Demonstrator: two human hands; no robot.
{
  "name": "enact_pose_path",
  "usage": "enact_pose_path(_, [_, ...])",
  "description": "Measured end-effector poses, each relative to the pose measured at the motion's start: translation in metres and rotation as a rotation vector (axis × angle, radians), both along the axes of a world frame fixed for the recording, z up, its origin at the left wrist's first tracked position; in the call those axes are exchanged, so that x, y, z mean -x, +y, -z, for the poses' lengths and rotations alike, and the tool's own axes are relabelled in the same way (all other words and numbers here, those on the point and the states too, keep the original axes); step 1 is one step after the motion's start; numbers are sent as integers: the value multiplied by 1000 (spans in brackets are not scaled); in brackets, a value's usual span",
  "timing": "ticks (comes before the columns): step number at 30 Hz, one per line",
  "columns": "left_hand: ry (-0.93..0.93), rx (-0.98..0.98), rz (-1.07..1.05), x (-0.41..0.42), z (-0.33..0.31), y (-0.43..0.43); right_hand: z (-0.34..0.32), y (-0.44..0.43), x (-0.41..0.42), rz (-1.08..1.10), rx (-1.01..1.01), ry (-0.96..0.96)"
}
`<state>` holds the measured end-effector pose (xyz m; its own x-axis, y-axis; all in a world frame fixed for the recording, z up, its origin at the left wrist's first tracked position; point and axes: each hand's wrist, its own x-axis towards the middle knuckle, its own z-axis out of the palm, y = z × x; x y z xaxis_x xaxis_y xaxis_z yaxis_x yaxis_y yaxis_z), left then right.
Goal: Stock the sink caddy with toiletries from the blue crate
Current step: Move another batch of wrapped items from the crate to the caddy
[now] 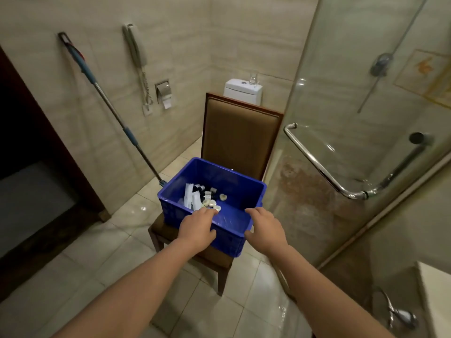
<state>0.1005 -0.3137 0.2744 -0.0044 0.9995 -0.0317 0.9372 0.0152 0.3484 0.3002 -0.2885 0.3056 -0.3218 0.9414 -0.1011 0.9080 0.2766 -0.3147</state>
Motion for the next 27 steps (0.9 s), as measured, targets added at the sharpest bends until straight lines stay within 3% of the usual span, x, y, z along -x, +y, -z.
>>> enact_pose_path(16, [58, 72, -96, 25, 15, 63, 31, 82, 20, -62, 78, 56])
enact_pose_path(27, [60, 214, -102, 96, 61, 159, 77, 170, 78, 0, 216, 26])
